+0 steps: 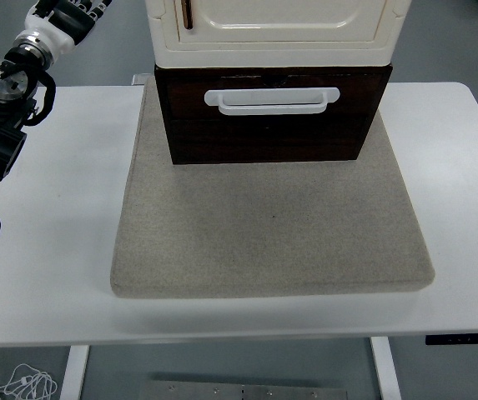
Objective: Open the drawer under the combination cabinet
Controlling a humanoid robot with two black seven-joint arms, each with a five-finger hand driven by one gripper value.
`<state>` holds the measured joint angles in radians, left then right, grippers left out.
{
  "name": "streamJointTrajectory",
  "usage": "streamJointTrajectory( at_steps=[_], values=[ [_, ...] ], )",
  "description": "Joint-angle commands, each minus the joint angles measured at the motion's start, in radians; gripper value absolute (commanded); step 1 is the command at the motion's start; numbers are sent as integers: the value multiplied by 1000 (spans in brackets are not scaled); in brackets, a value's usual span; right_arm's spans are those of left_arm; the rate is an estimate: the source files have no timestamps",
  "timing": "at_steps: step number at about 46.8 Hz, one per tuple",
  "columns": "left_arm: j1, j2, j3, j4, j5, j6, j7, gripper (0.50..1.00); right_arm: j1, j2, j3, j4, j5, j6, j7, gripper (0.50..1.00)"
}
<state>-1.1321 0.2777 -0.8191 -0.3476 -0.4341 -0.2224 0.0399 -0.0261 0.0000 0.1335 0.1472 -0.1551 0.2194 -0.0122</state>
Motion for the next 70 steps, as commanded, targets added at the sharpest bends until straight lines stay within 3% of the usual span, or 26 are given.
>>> streamJointTrajectory(
  at_steps=[1, 24, 29, 45, 53, 61, 70],
  values=[
    [0, 0, 0, -1, 0, 0, 0, 1000, 0, 0, 0, 0, 0, 0, 0, 926],
    [-14, 37, 2, 4, 0, -40, 0, 1000, 0, 0, 0, 0, 0, 0, 0, 926],
    [-31, 43, 3, 4, 5, -54, -21, 1000, 0, 0, 0, 0, 0, 0, 0, 926],
    [-173, 138, 3, 3, 150, -77, -32, 1000, 0, 0, 0, 0, 0, 0, 0, 926],
    [-248, 152, 3, -2, 247, -106, -40, 1000, 0, 0, 0, 0, 0, 0, 0, 926],
    [-275, 254, 5, -183, 305, -103, -41, 1000, 0, 0, 0, 0, 0, 0, 0, 926],
    [-320, 324, 6, -355, 333, -81, -57, 1000, 0, 0, 0, 0, 0, 0, 0, 926]
  ],
)
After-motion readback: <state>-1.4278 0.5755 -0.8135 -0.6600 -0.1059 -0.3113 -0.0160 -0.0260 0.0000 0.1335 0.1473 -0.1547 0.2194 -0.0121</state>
